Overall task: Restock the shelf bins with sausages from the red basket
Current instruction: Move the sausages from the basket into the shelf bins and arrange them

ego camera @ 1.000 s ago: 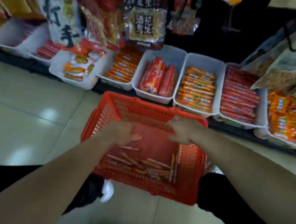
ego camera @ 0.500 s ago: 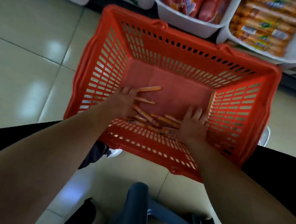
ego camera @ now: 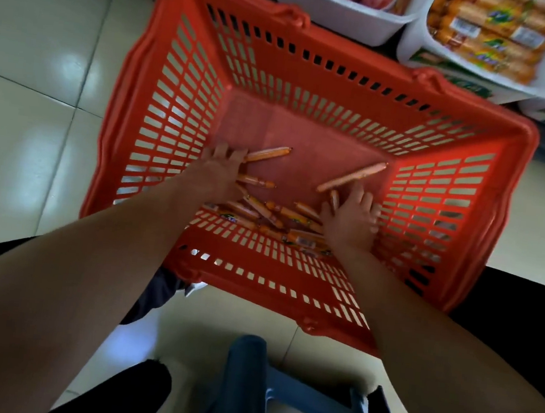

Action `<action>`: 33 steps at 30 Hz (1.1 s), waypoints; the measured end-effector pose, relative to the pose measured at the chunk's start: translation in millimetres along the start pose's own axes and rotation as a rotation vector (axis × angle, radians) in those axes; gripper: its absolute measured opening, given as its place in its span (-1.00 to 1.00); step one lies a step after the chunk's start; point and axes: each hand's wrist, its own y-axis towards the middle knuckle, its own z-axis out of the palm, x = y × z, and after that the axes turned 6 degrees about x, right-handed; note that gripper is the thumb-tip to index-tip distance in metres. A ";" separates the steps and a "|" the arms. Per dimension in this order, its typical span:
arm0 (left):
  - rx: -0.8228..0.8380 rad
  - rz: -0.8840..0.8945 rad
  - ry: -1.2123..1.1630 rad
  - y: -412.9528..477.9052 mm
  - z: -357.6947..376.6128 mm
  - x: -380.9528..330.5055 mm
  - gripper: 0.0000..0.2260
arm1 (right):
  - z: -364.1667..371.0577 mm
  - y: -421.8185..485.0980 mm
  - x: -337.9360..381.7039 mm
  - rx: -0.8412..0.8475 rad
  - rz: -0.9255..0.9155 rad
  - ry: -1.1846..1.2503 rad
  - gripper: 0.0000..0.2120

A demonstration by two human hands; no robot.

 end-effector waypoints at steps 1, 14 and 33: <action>0.019 0.001 0.009 -0.9 0.2 -0.5 -0.14 | -1.8 2.3 3.8 -0.019 0.015 -0.009 -0.35; 0.140 0.076 -0.066 -11.3 -7.7 -14.7 -0.61 | -8.3 -4.6 -4.0 0.417 -0.279 -0.116 -0.41; 0.103 0.176 0.492 -6.1 28.1 -9.2 -0.13 | -16.7 6.5 5.0 0.414 -0.694 -0.730 0.09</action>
